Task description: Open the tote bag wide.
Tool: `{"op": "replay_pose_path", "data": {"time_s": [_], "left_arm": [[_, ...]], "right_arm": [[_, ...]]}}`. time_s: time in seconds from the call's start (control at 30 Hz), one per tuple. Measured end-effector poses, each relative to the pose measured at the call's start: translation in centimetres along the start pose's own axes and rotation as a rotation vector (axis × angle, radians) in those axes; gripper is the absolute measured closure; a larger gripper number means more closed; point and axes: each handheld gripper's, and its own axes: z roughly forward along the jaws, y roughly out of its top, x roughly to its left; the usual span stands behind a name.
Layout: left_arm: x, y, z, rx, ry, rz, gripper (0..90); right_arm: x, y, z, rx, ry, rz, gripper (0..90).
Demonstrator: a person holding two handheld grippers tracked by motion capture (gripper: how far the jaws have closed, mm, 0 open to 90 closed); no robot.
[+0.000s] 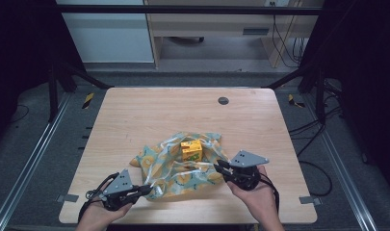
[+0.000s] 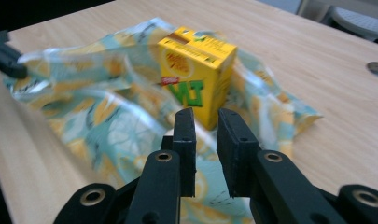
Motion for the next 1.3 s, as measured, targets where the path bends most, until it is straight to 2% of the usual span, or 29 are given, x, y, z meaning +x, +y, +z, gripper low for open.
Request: {"op": "replay_pose_path", "data": {"time_s": [0.03, 0.1, 0.23, 0.33, 0.47, 0.53, 0.67, 0.73, 0.77, 0.83, 0.93, 1.0, 1.3], "left_arm": [[0.1, -0.1, 0.2, 0.012, 0.002, 0.002, 89.0], [0.4, -0.4, 0.4, 0.032, 0.013, 0.005, 89.0], [0.6, -0.6, 0.5, 0.031, 0.018, -0.004, 88.9], [0.6, -0.7, 0.6, 0.035, 0.027, -0.006, 88.7], [0.5, -0.8, 0.7, 0.034, 0.029, -0.008, 88.7], [0.5, -0.8, 0.8, 0.037, 0.030, -0.007, 88.7], [0.7, -1.0, 1.1, 0.048, 0.031, -0.013, 88.5], [0.8, -1.0, 1.2, 0.049, 0.034, -0.020, 88.5], [0.9, -1.1, 1.2, 0.052, 0.035, -0.021, 88.4], [1.0, -1.1, 1.2, 0.053, 0.038, -0.024, 88.4], [1.1, -1.2, 1.3, 0.056, 0.041, -0.031, 88.4], [1.2, -1.3, 1.4, 0.064, 0.046, -0.027, 88.3], [1.3, -1.5, 1.5, 0.071, 0.055, -0.024, 88.2]], "right_arm": [[0.0, 0.0, 0.0, 0.000, 0.000, 0.000, 77.1], [-0.7, 0.7, 0.1, -0.001, -0.029, -0.001, 76.1], [-1.5, 1.4, 0.6, 0.004, -0.056, -0.003, 72.5], [-2.1, 2.3, 1.8, 0.018, -0.084, -0.013, 64.5], [-2.5, 2.6, 2.6, 0.030, -0.095, -0.010, 60.7], [-2.7, 2.7, 3.1, 0.048, -0.108, -0.018, 56.7], [-3.0, 2.5, 3.8, 0.082, -0.126, -0.013, 42.9], [-3.1, 2.4, 3.9, 0.085, -0.133, -0.014, 40.1], [-3.4, 2.4, 4.2, 0.100, -0.149, -0.008, 35.1], [-3.7, 2.4, 4.4, 0.116, -0.150, 0.011, 31.3], [-3.9, 2.3, 4.6, 0.125, -0.147, 0.016, 31.3], [-4.1, 2.2, 5.2, 0.133, -0.140, 0.011, 36.2], [-3.9, 1.8, 6.7, 0.142, -0.127, -0.001, 45.7]]}}
